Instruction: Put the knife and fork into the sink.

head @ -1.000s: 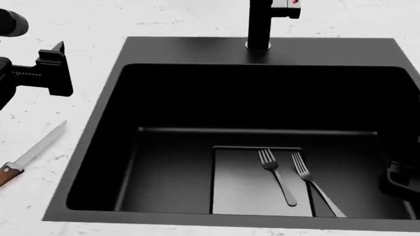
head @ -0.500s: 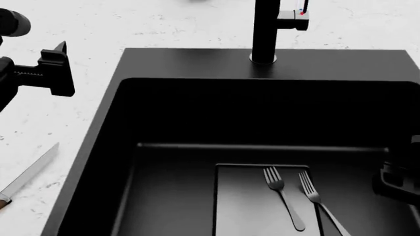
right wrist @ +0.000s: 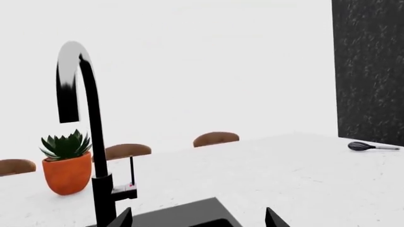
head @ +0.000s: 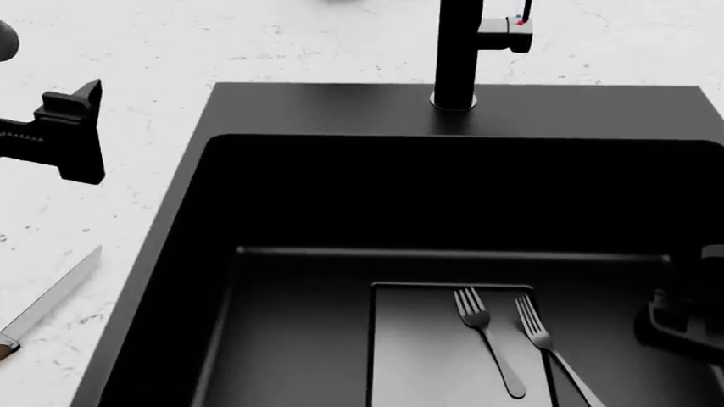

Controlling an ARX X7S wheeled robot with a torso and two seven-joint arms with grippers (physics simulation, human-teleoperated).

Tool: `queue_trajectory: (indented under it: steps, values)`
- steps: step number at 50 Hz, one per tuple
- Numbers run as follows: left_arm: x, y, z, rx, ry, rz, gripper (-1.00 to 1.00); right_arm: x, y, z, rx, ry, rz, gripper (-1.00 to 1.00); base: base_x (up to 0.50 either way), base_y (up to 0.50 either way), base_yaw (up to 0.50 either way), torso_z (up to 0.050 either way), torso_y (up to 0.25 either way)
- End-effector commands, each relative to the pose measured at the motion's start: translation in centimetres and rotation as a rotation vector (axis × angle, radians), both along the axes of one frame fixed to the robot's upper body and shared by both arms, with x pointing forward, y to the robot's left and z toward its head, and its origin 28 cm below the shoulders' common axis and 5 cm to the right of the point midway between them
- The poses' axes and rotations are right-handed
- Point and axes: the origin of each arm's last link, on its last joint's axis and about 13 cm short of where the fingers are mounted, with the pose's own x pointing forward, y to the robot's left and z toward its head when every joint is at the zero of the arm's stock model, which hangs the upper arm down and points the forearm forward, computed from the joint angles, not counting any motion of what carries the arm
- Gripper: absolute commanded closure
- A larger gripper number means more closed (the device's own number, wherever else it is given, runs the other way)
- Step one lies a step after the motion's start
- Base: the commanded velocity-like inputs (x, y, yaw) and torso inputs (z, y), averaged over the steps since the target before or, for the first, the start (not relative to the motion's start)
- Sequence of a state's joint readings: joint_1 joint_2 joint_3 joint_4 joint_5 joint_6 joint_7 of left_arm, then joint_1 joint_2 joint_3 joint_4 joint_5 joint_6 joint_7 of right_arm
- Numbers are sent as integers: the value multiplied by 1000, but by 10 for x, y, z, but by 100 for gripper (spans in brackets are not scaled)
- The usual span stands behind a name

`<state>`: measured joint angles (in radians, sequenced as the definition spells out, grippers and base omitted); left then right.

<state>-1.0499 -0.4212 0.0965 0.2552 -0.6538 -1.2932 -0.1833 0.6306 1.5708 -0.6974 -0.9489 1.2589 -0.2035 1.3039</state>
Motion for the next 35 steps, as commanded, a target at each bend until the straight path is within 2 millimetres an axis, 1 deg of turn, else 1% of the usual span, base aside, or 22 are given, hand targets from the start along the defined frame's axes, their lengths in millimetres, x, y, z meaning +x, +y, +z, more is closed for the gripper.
queue_trajectory:
  steps: [1, 3, 6, 10, 13, 15, 16, 18, 19, 21, 22, 23, 24, 25, 27, 29, 32, 35]
  values:
    - [-52, 20, 28, 146, 84, -10, -100, 0, 0, -3, -7, -30, 25, -100, 0, 0, 0, 0, 0]
    - [-65, 25, 31, 139, 128, -24, -100, 0, 0, -3, -6, -26, 19, -100, 0, 0, 0, 0, 0]
    - [-83, 32, 28, 157, 198, -60, -100, -1, 1, -3, -9, -24, 15, -100, 0, 0, 0, 0, 0]
    - [-93, 40, 28, 185, 233, -54, -100, -1, 1, -6, -6, -19, 12, -100, 0, 0, 0, 0, 0]
    - [-93, 47, 27, 164, 246, -55, -100, 1, -2, -8, 1, -13, 14, -100, 0, 0, 0, 0, 0]
    - [-91, 52, 23, 140, 299, -57, -100, 1, -2, -7, -2, -12, 17, -100, 0, 0, 0, 0, 0]
    - [-90, 57, 23, 84, 319, -93, -100, 2, -2, -6, -4, -12, 18, -100, 0, 0, 0, 0, 0]
    - [-88, 62, 22, 120, 336, -66, -100, 2, -2, -6, -2, -12, 17, -100, 0, 0, 0, 0, 0]
    - [-88, 65, 19, 174, 335, -73, -100, 2, -2, -8, -1, -9, 19, -100, 0, 0, 0, 0, 0]
    - [-82, 72, 16, 189, 337, -6, -100, 3, -3, -9, 4, -6, 22, -100, 0, 0, 0, 0, 0]
    - [-80, 74, 14, 174, 350, 4, -100, 3, -4, -10, 6, -5, 24, -100, 0, 0, 0, 0, 0]
    - [-80, 76, 12, 80, 382, 40, -100, 4, -4, -10, 6, -3, 24, -100, 0, 0, 0, 0, 0]
    - [-81, 77, 11, 64, 353, 66, -100, 4, -5, -11, 8, -1, 25, -100, 0, 0, 0, 0, 0]
    - [-84, 77, 9, 84, 402, 5, -100, 5, -6, -11, 12, 0, 27, -100, 0, 0, 0, 0, 0]
    - [-86, 77, 10, 50, 399, 39, -100, 6, -6, -12, 12, 5, 29, -100, 0, 0, 0, 0, 0]
    - [-88, 79, 8, 97, 410, 58, -100, 6, -7, -14, 12, 7, 32, -100, 0, 0, 0, 0, 0]
    - [-89, 78, 3, 114, 439, 53, -100, 6, -8, -19, 22, 13, 33, -100, 0, 0, 0, 0, 0]
    - [-89, 76, 0, 132, 449, 35, -100, 6, -9, -21, 26, 15, 33, -100, 0, 0, 0, 0, 0]
